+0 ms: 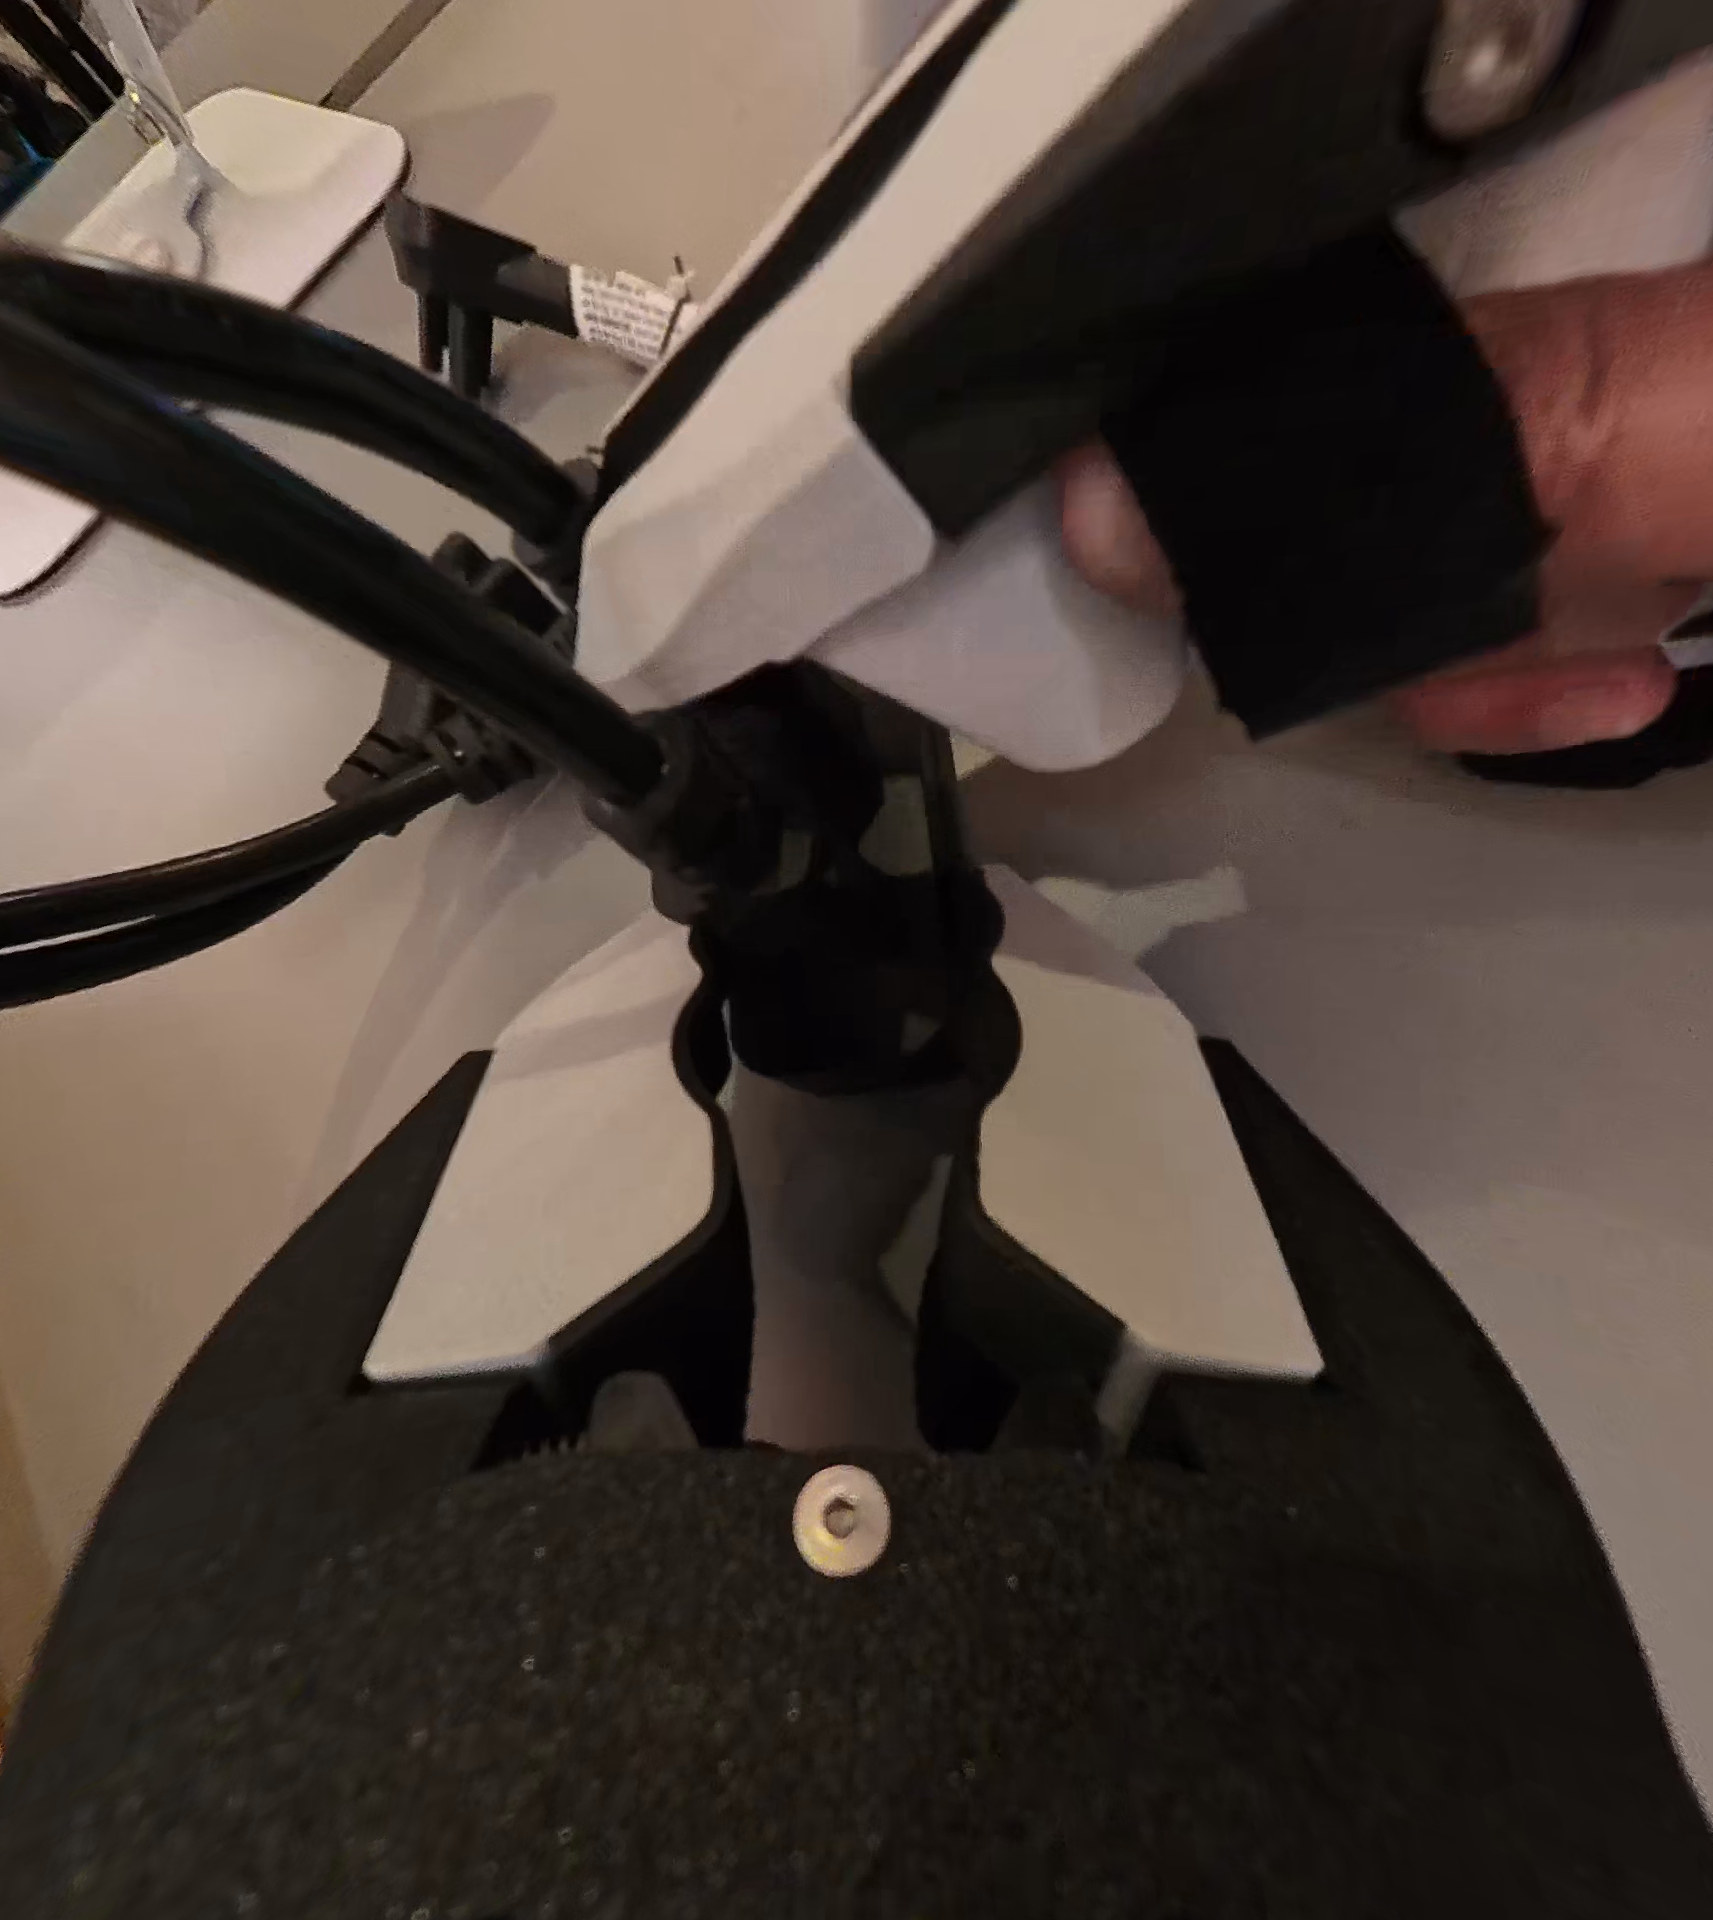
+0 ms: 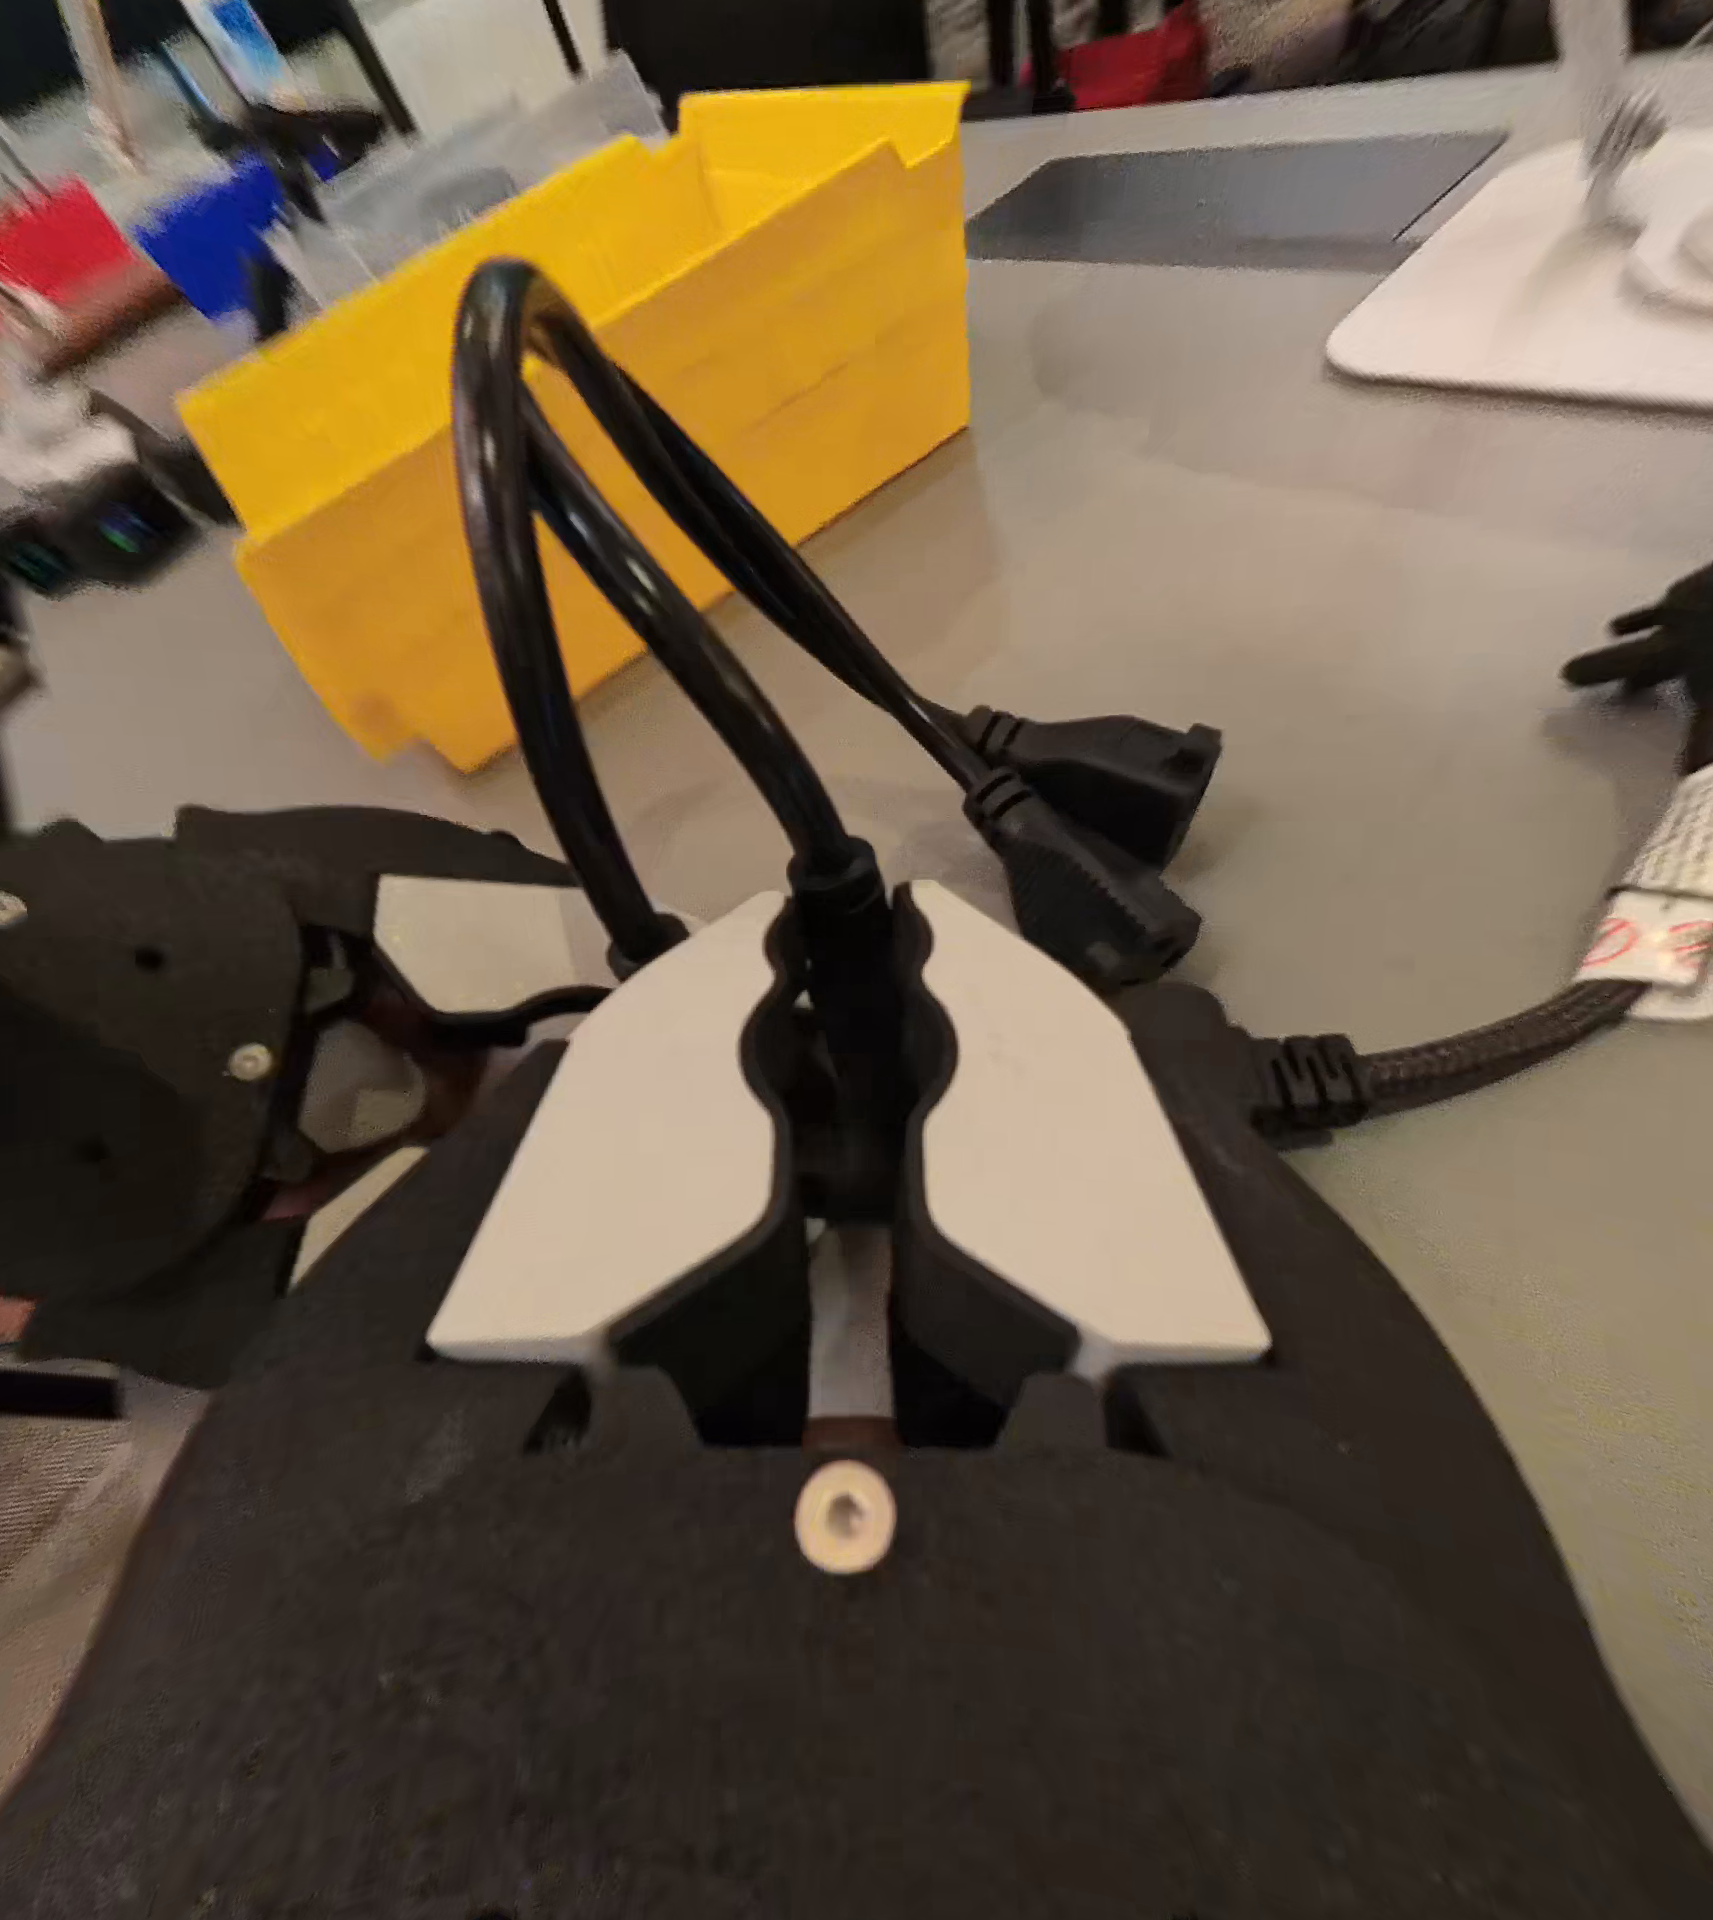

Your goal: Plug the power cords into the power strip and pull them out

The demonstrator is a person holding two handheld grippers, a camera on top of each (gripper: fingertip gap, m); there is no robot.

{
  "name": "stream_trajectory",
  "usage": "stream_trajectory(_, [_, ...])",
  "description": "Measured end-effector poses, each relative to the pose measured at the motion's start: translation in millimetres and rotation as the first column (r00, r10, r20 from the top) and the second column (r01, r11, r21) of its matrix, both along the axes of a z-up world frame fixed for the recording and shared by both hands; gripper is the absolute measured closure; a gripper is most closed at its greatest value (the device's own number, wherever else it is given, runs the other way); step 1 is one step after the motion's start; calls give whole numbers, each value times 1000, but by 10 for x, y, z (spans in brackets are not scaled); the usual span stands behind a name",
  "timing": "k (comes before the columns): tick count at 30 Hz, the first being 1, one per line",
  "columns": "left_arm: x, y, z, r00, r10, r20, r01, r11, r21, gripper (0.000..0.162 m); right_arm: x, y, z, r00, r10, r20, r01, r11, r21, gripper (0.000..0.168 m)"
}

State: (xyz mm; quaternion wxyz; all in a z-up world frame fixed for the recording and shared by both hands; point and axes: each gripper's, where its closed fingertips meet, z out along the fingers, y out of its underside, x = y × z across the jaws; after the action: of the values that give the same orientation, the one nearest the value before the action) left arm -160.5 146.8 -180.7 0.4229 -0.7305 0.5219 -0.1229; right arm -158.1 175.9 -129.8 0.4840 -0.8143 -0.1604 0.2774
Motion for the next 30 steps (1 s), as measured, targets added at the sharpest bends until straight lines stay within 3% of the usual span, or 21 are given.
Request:
stream_trajectory(3, [-1,0,-4,1000,2,3,-2,1000,-10,119,-5,11,2,1000,-1,-22,0,1000,-17,152])
stream_trajectory(8, [-48,52,-18,999,41,-24,-41,999,-1,120,-70,-52,9,965,-62,255,27,990,137,153])
stream_trajectory(12, [-36,41,0,999,35,-2,-35,999,1,119,-2,13,8,1000,15,-10,-15,1000,-12,152])
stream_trajectory(18, [-59,42,-21,999,37,-12,-37,999,-14,119,-78,-53,17,965,-31,261,2,994,109,154])
stream_trajectory(20, [-51,42,-22,999,36,-8,-36,999,-18,119,-21,-12,1,996,-5,91,3,1000,20,154])
stream_trajectory(21, [-42,42,-23,999,36,-14,-36,999,-11,119,0,-9,9,996,-4,85,3,1000,15,154])
stream_trajectory(23, [-38,48,-14,999,41,-7,-41,999,-6,119,-37,-36,45,973,-28,230,6,995,96,155])
stream_trajectory(30, [-45,37,-19,999,40,10,-39,999,-38,118,-66,-32,74,984,-40,172,19,993,118,155])
